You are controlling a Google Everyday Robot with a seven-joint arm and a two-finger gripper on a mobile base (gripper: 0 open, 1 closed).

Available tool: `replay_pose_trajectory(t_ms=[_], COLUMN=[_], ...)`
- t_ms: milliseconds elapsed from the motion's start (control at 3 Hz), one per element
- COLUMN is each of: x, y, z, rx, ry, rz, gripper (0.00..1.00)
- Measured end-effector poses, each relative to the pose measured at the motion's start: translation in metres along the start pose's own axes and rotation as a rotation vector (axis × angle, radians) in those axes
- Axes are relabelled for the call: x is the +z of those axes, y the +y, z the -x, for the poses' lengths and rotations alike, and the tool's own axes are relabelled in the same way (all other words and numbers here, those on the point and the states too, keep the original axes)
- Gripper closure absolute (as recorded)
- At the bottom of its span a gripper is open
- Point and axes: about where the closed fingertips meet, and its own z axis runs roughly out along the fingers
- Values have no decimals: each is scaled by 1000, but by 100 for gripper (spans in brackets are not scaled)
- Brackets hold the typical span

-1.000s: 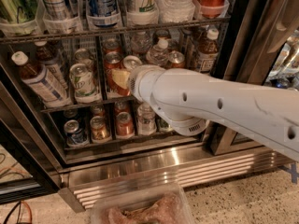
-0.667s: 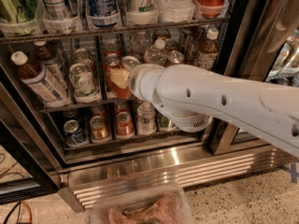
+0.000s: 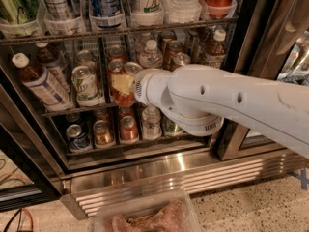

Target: Pick coke can from middle shelf of fridge

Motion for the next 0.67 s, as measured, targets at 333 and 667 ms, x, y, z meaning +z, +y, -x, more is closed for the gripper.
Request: replay_pose_trajectory(t_ms=[333,667], x=[-2,-3], y=[0,1], z=[-5,-4], rx=[1,1], ry=[10,10], rz=[1,2], gripper=[100,100])
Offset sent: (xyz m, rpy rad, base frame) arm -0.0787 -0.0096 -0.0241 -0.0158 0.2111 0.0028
